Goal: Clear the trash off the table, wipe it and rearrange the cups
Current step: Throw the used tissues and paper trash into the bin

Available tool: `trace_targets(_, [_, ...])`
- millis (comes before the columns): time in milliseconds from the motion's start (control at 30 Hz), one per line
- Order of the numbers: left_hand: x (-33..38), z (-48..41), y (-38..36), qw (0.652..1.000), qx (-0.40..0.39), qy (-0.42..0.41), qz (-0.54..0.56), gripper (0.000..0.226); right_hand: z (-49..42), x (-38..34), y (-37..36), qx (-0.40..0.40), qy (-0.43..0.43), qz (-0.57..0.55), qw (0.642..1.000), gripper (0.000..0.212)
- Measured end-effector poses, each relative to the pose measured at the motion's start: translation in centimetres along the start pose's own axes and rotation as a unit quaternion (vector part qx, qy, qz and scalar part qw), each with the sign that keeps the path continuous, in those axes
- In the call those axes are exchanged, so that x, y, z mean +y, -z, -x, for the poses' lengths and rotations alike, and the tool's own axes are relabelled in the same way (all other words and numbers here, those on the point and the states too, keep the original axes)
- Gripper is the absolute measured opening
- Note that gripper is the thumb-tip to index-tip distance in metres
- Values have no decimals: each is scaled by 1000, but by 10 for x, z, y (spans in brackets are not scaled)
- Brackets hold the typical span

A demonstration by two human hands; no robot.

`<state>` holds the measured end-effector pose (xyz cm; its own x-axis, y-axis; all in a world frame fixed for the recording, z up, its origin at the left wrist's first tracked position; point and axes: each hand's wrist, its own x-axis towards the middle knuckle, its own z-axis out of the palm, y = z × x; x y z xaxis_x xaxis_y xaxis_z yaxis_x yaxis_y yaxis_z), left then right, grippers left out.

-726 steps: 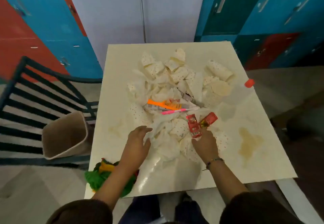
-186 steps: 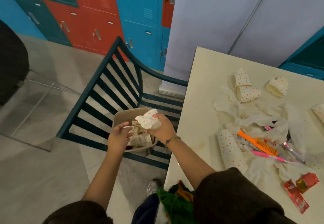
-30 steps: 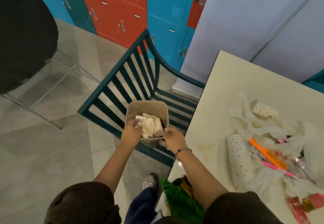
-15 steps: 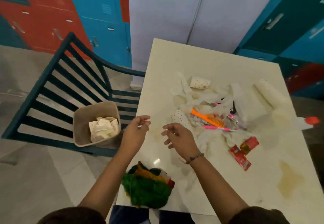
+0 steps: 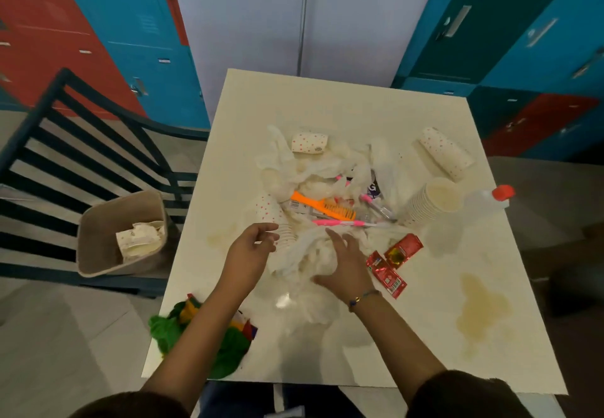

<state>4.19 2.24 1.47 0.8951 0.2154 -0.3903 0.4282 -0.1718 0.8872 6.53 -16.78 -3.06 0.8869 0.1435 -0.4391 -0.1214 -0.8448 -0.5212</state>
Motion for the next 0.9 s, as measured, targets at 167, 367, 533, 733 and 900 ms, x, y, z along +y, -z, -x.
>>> trace_targets(167, [6, 8, -9, 1000, 23, -6, -6, 26, -11, 13, -36, -71, 35, 59, 995, 78])
trace_targets(367, [0, 13, -11, 999, 44, 2, -8, 18, -10, 20, -14, 13, 31, -73, 997, 18])
trace_targets(533, [2, 9, -19, 999, 37, 0, -7, 21, 3, 12, 50, 61, 31, -222, 973, 21])
trace_targets(733, [23, -22, -51, 997, 23, -35, -60, 19, 26, 16, 113, 148, 13, -358, 922, 30])
trace_targets(900, [8, -53, -97, 924, -126, -137, -334, 45, 43, 43, 139, 202, -38, -424, 882, 26])
